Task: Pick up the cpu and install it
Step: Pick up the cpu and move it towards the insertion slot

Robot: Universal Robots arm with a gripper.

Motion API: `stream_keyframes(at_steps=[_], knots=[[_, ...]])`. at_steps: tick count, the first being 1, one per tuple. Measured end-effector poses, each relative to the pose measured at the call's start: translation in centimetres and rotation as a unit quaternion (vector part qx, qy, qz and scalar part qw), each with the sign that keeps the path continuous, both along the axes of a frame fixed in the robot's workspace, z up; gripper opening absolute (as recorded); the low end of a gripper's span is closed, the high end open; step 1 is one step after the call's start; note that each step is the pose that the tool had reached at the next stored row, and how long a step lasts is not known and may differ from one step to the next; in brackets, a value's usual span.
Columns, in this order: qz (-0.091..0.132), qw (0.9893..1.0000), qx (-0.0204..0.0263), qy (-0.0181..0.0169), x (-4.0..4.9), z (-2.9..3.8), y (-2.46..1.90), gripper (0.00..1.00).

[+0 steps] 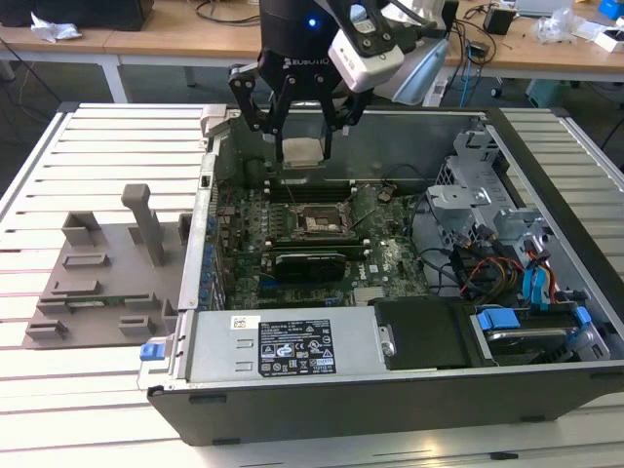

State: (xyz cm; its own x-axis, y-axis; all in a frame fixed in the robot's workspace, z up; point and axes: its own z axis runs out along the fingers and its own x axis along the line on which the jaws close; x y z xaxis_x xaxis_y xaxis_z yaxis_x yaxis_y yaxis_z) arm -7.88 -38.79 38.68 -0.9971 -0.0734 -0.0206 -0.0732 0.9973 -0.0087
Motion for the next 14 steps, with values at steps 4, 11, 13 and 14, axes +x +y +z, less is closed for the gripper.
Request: stream_keyframes(at_steps=[4, 11, 13, 14], knots=[[0.0, 1.0, 0.0, 0.0002, 0.64, -0.22, 0.02, 0.55], [0.0, 1.0, 0.0, 0.0003, 1.48, -0.61, 0.06, 0.55], [0.0, 1.0, -0.0001, 0.0003, 1.57, -0.69, 0.07, 0.55], [0.0, 1.0, 0.0, 0.0003, 1.61, -0.75, 0.07, 0.55]])
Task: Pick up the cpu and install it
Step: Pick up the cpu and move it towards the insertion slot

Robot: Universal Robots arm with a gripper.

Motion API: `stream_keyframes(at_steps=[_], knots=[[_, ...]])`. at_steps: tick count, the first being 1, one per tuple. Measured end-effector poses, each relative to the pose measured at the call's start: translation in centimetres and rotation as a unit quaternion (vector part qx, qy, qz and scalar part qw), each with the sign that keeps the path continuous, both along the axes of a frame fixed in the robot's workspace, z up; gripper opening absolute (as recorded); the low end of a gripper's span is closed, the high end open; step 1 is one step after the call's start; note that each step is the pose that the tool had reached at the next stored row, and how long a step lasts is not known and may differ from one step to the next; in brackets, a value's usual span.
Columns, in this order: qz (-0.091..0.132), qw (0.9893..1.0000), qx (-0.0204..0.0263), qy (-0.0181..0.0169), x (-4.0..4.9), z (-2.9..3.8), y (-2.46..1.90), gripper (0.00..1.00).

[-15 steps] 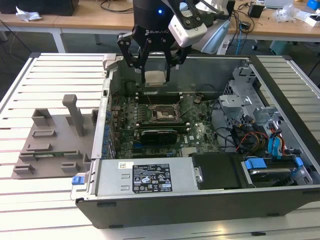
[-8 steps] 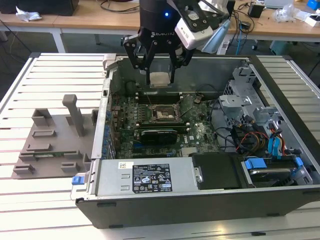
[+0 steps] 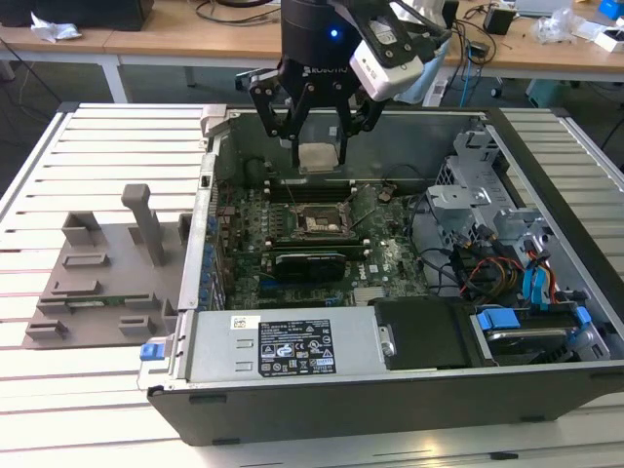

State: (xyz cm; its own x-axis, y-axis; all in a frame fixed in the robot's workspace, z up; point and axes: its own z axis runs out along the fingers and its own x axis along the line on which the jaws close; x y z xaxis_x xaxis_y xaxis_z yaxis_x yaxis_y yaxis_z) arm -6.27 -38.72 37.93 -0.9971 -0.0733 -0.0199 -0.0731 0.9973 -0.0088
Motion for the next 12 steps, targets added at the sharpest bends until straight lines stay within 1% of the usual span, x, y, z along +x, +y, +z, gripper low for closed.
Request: stream_keyframes(at_steps=[12], knots=[[0.0, 1.0, 0.0, 0.0001, 0.37, -0.96, 0.06, 0.55]])
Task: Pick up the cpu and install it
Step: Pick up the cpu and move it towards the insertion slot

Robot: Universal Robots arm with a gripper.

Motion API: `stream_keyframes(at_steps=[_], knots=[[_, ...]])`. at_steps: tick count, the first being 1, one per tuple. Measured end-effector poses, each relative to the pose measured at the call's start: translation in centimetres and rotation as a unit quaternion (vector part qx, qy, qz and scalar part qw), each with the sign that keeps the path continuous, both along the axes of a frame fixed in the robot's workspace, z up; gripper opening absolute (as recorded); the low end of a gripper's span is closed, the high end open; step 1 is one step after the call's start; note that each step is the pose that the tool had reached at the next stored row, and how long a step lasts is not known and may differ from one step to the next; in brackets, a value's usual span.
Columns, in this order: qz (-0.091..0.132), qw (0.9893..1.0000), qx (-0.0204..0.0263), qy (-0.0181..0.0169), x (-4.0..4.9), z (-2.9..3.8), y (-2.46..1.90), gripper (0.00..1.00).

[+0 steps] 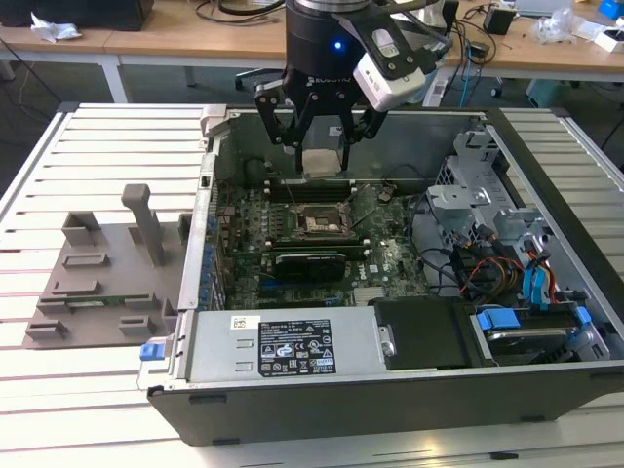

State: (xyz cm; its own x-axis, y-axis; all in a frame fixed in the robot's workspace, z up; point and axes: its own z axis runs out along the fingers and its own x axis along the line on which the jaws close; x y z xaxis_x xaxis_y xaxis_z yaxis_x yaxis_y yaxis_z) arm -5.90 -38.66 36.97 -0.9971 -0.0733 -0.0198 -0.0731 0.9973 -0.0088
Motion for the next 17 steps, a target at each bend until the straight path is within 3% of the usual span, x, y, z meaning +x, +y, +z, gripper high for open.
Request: stream_keyframes(at_steps=[17], knots=[[0.0, 1.0, 0.0001, 0.0, 0.75, -0.8, 0.72, 0.55]])
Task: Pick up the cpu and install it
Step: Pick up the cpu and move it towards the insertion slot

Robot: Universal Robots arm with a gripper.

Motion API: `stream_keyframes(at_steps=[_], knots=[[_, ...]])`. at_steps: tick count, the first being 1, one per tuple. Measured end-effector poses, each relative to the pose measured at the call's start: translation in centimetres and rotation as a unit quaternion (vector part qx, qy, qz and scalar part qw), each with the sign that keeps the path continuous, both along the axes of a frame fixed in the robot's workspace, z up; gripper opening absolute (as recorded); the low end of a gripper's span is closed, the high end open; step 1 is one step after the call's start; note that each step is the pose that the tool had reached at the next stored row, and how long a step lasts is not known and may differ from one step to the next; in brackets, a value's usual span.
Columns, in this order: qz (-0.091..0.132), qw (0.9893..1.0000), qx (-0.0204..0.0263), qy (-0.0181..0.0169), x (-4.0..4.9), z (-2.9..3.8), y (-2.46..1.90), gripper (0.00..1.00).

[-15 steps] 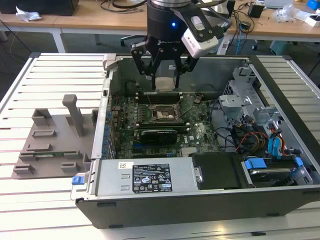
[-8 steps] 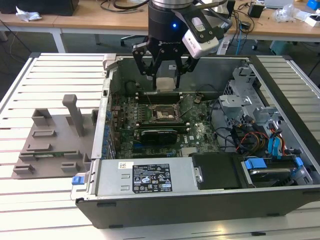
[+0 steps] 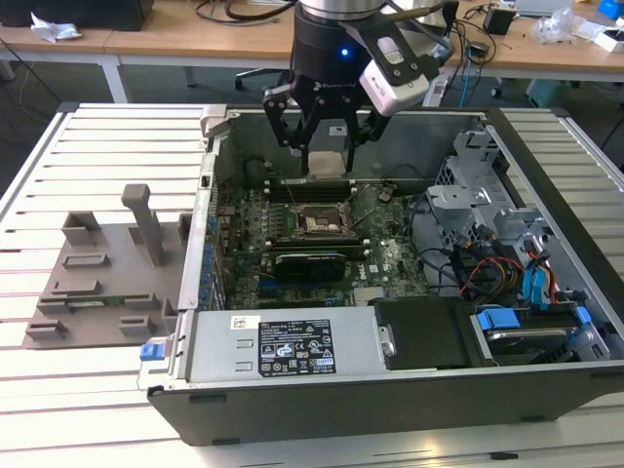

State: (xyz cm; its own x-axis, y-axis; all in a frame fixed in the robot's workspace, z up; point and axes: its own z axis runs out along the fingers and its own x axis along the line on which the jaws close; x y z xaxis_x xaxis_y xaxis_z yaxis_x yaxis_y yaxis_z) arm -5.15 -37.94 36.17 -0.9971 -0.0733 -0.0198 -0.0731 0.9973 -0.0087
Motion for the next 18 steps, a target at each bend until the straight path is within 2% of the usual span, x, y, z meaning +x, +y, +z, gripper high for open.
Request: stream_keyframes(at_steps=[12, 14, 16, 18], knots=[[0.0, 1.0, 0.0, 0.0001, 0.77, -0.83, 0.38, 0.55], [0.0, 1.0, -0.0001, 0.0001, 0.87, -1.01, 0.54, 0.55], [0.0, 1.0, -0.0001, 0.0002, 1.04, -1.38, 0.97, 0.55], [0.0, 1.0, -0.0001, 0.0002, 1.08, -1.56, 1.19, 0.55]])
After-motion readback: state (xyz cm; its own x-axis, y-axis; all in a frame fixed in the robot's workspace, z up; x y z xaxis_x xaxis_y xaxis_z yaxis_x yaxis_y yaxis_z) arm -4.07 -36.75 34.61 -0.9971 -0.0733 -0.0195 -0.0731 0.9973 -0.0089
